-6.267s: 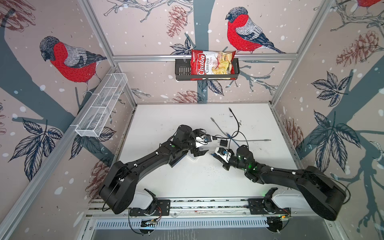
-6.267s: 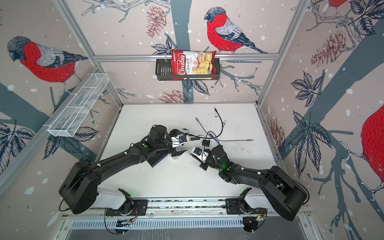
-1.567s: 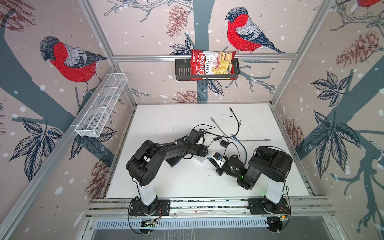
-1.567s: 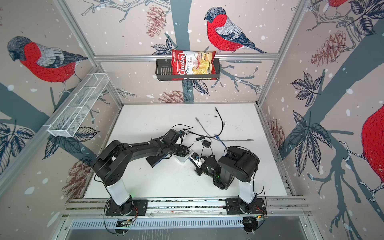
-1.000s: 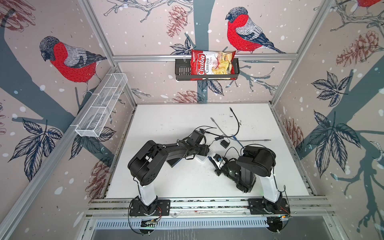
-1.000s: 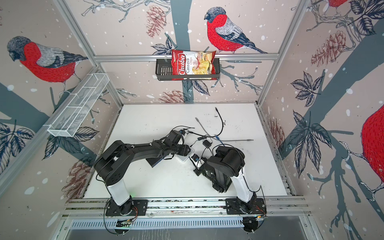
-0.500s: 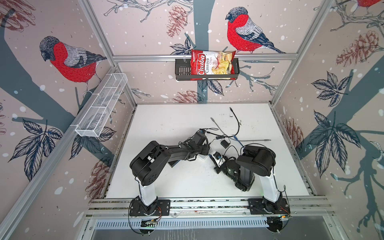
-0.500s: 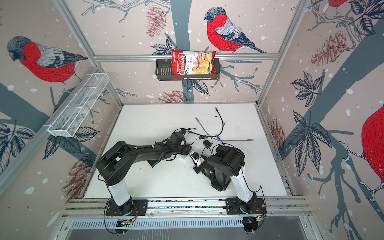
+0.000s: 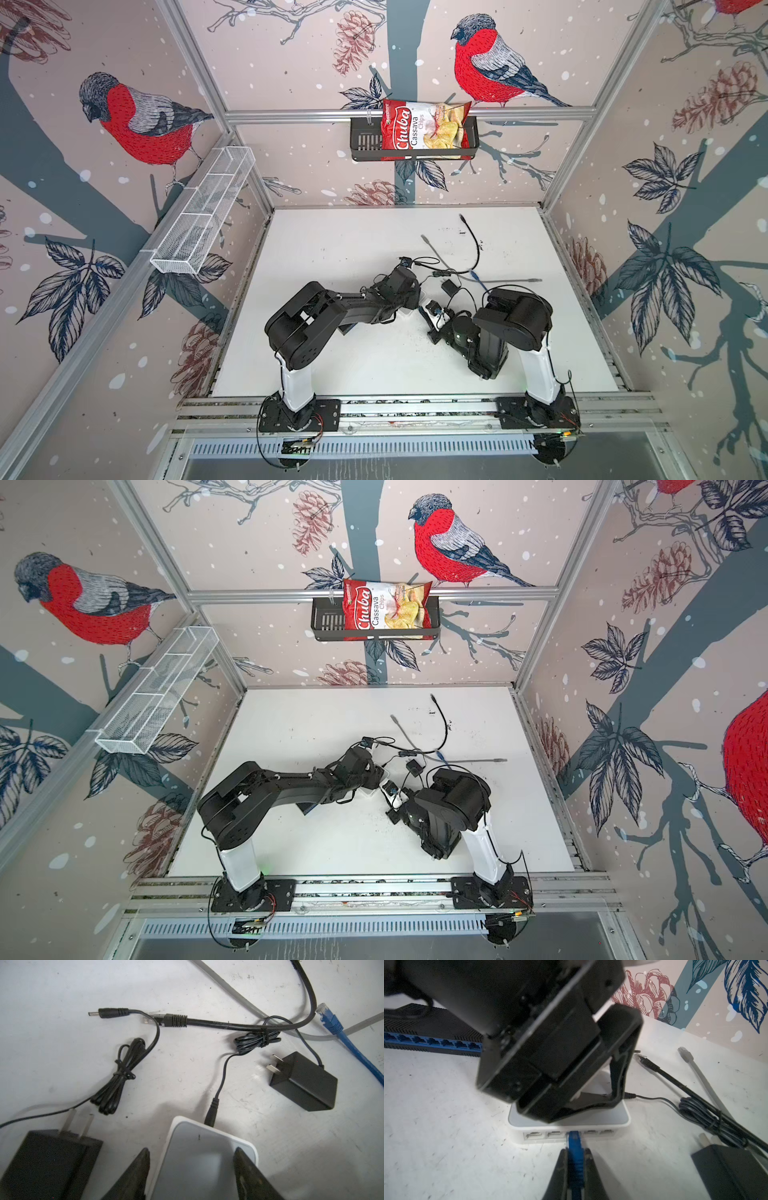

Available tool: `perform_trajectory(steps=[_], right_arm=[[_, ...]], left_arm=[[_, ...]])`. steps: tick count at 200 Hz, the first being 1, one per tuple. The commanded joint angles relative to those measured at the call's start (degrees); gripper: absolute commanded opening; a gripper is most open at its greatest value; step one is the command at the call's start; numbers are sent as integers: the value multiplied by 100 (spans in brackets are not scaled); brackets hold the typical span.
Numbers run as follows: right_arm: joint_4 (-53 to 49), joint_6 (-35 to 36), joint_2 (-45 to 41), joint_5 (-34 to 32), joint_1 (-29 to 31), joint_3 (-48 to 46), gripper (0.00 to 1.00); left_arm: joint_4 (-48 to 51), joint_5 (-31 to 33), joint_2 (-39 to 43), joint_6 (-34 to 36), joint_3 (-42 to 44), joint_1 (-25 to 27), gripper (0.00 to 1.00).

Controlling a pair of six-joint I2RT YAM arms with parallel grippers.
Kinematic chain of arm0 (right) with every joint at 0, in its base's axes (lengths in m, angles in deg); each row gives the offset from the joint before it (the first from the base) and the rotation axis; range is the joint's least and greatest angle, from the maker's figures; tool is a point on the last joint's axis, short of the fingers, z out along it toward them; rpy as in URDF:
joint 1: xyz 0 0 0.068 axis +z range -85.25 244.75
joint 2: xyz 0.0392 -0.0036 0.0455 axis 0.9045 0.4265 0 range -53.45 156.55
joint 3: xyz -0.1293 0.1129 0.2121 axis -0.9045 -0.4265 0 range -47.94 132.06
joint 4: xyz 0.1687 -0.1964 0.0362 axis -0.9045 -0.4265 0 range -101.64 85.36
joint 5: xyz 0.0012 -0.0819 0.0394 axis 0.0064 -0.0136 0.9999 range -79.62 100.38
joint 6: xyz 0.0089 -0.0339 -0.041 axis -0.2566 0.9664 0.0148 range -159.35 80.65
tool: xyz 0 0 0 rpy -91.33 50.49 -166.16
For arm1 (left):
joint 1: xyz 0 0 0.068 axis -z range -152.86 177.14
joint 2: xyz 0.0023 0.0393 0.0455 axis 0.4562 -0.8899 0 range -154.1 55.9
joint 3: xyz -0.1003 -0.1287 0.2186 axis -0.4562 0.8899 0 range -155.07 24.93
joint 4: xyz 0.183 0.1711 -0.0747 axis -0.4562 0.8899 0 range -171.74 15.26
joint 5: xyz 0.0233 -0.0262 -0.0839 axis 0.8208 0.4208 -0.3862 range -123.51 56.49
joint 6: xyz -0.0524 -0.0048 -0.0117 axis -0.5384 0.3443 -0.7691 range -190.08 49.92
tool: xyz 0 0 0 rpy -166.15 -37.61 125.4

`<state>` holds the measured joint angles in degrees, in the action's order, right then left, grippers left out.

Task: Insert the plug into the switch port

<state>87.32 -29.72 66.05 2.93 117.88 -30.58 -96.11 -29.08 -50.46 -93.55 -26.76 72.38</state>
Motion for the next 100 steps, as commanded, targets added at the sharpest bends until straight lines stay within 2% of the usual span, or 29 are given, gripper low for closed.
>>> perform_trajectory(steps=[1,100], right_arm=[[245,559,23,779,11,171,0],[440,347,117,494,31,-200,0]], left_arm=[[715,-3177,-167,-273,61,311,62],[1348,-2860,65,-124,-433,188,69]])
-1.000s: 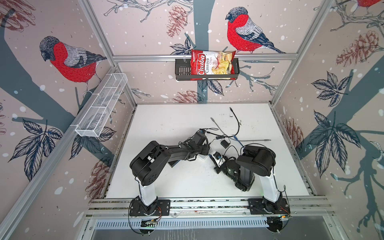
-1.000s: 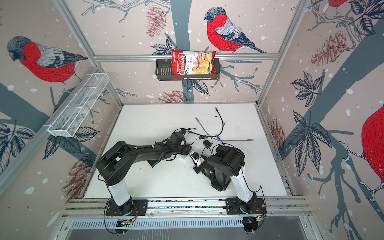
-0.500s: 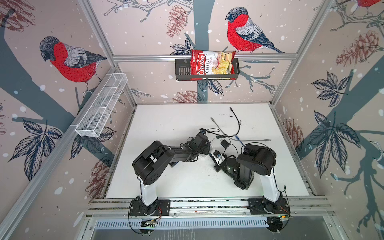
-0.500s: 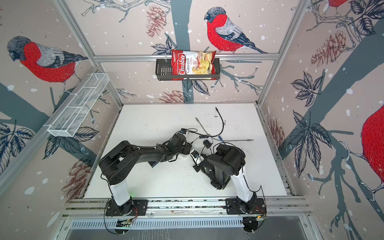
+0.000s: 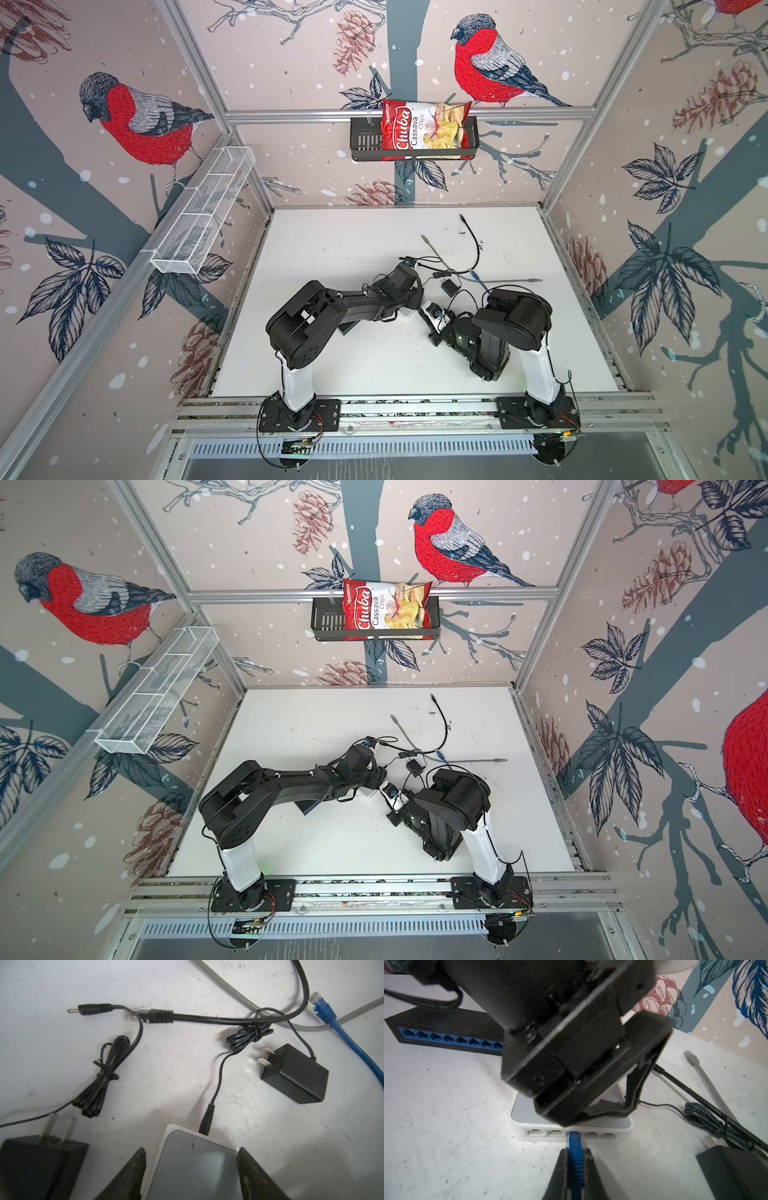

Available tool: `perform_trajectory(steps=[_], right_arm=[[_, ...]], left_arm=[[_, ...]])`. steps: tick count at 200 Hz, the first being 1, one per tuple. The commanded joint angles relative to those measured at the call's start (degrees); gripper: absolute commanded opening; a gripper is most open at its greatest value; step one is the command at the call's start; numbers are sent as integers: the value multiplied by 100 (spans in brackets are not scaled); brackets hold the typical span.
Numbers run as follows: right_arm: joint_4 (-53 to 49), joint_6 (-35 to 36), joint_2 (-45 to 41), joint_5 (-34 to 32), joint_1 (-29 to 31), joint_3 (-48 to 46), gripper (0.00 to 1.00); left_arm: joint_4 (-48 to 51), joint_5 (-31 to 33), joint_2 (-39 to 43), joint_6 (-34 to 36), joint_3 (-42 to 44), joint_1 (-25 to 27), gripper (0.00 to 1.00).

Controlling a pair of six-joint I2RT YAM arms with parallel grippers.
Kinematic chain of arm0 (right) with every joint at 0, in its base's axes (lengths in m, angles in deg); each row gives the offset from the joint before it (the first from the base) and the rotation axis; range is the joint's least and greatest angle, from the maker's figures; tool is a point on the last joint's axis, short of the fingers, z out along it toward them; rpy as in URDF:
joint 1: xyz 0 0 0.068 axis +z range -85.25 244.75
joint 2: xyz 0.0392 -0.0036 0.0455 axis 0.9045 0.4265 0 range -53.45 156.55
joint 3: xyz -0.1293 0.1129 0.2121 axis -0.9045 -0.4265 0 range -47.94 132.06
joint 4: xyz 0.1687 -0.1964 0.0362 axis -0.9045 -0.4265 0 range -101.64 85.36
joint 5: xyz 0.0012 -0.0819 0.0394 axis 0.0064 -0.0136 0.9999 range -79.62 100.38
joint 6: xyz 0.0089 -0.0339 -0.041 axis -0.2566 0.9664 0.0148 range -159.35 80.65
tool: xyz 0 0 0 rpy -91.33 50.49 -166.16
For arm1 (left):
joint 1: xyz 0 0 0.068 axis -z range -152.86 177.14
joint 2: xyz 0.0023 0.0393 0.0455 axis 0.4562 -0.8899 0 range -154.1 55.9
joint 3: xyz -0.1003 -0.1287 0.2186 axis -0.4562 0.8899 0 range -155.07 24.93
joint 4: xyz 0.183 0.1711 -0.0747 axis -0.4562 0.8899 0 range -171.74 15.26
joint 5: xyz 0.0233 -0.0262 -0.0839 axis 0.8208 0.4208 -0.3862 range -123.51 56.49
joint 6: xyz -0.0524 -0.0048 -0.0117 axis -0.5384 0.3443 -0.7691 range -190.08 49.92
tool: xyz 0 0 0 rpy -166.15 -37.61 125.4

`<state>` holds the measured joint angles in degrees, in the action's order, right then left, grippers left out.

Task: Insert the plug into the switch port

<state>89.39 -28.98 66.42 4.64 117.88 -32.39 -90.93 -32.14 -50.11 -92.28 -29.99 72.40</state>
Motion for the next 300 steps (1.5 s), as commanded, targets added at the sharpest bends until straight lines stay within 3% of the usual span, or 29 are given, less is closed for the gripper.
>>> perform_trajectory(steps=[1,83,242,300], right_arm=[[240,268,80,321,31,-22,0],[405,251,150,156,102,-192,0],[195,238,-51,144,220,-340,0],[122,218,-70,48,254,-333,0]], left_arm=[[835,-2554,34,-250,-117,186,69],[1077,-2320,424,-200,-506,-154,78],[1630,-1539,112,-12,-665,-589,78],[1710,-1244,348,55,-643,-847,79]])
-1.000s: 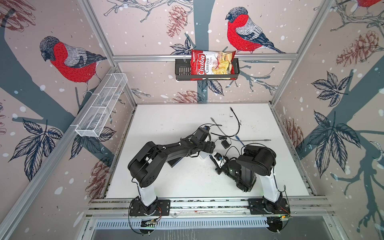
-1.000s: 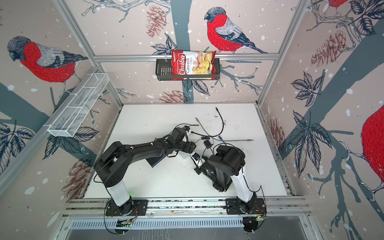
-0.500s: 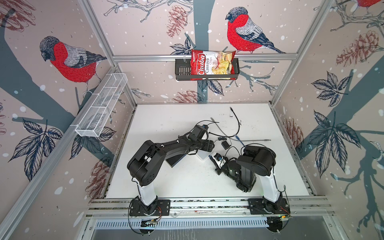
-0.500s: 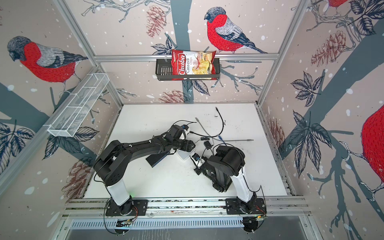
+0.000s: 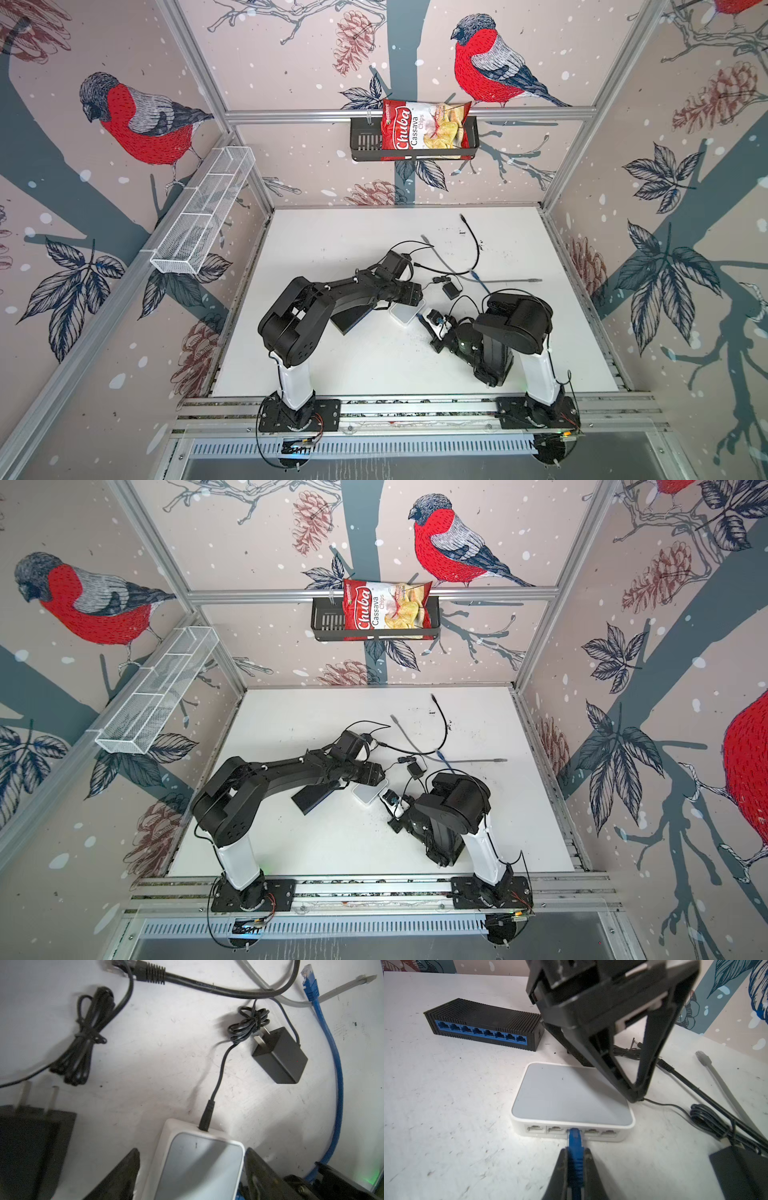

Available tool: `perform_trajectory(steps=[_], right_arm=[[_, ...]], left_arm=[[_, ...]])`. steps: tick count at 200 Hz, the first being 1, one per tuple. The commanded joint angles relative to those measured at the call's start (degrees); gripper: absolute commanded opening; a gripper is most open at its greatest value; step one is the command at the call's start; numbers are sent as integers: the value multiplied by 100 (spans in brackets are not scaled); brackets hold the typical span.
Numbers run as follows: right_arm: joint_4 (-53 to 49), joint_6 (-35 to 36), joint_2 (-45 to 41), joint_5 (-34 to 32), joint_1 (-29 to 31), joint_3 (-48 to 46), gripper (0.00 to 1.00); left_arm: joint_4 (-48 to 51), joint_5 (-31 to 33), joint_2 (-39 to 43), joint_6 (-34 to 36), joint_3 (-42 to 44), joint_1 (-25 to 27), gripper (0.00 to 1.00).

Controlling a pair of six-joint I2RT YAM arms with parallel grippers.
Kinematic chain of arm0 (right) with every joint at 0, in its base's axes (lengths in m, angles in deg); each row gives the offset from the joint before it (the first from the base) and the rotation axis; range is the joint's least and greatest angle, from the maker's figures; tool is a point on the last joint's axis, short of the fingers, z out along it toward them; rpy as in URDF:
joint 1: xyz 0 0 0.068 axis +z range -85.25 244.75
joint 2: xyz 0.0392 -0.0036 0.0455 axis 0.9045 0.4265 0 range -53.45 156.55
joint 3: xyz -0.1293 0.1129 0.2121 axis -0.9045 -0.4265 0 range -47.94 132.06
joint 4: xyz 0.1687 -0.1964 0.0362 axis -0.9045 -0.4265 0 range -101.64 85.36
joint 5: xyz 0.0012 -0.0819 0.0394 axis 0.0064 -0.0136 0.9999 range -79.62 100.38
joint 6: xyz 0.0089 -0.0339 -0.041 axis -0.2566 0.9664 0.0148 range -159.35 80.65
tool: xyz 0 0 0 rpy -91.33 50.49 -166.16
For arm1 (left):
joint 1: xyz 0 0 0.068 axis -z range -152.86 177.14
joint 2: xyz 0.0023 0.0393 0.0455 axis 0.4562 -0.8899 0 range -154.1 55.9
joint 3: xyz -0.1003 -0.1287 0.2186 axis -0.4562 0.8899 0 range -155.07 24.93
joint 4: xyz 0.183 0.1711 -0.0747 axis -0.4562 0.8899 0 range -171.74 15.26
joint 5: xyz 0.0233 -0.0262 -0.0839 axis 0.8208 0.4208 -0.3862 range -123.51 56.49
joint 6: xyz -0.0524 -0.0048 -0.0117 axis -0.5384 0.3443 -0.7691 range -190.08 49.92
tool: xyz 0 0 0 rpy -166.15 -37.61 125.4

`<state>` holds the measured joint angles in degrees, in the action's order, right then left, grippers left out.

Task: Insert the plug into the switch port

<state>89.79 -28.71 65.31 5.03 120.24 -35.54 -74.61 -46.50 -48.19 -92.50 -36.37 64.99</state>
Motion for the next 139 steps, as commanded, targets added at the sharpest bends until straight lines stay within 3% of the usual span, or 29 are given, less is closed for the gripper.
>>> perform_trajectory(steps=[1,46,84,139], right_arm=[[88,193,46,8,17,-19,0],[81,174,34,-29,30,-32,0],[93,166,51,-24,30,-27,0],[127,167,75,0,31,-19,0]], left_arm=[[77,192,163,78,-1,-113,79],[328,729,360,40,2,-235,76],[624,1041,243,-49,8,-234,47],[671,1046,-36,-53,-24,-229,32]])
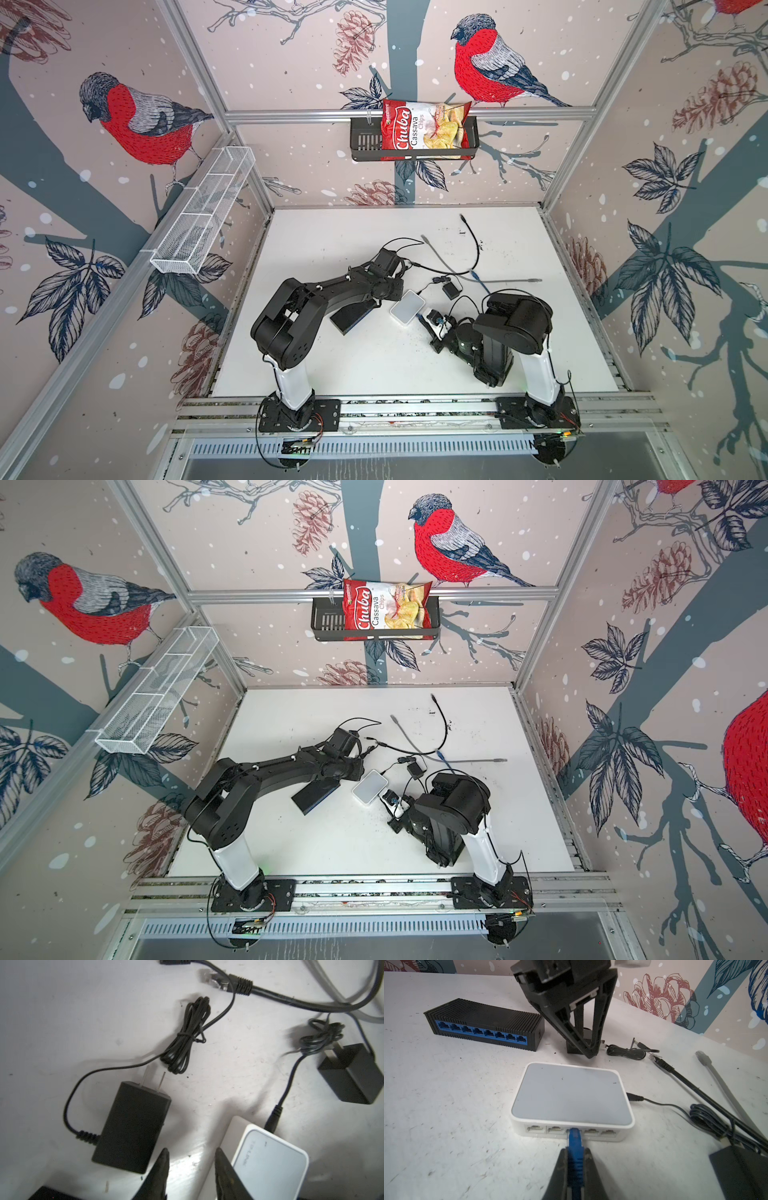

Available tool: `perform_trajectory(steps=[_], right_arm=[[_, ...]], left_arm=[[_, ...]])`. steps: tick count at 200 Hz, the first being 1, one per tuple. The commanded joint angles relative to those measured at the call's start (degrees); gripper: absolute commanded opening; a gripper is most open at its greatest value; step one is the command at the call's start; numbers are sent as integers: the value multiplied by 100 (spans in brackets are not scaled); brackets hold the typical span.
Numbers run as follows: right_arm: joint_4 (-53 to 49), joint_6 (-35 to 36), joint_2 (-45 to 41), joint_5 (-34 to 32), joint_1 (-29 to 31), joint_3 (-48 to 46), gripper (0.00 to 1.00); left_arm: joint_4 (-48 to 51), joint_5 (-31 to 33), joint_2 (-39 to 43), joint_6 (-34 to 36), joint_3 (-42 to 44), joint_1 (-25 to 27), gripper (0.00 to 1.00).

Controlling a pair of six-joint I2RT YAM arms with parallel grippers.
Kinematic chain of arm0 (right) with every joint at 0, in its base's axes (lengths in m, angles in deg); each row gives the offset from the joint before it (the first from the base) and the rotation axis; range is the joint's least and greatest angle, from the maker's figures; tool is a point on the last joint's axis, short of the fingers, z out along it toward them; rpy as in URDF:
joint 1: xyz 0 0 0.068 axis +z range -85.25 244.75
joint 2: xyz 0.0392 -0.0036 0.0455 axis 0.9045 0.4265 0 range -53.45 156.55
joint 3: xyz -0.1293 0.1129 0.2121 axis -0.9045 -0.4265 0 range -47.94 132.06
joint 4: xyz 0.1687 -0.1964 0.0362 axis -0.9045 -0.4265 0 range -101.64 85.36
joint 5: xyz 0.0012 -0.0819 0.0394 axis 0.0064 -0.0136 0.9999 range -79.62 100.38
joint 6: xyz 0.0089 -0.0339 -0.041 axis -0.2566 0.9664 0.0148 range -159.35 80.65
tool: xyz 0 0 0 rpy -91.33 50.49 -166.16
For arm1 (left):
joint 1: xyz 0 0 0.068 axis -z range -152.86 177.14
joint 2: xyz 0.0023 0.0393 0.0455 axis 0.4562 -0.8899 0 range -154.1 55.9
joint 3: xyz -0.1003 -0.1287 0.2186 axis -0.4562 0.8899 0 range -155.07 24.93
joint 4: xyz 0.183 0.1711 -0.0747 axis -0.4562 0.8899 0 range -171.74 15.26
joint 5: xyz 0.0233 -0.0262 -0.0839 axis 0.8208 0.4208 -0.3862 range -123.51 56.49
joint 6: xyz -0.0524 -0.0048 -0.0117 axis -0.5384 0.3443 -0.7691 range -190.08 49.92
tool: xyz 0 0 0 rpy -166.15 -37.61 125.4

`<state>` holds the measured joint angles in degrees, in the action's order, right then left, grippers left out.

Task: Insert the plug into the switch port

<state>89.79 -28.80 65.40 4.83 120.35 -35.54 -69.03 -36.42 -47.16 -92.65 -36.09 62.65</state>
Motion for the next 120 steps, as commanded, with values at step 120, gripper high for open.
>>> perform_trajectory(steps=[120], right_arm=[[-259,179,6,29,30,221,0]], left_arm=[[-243,-625,-555,-72,26,426,23]])
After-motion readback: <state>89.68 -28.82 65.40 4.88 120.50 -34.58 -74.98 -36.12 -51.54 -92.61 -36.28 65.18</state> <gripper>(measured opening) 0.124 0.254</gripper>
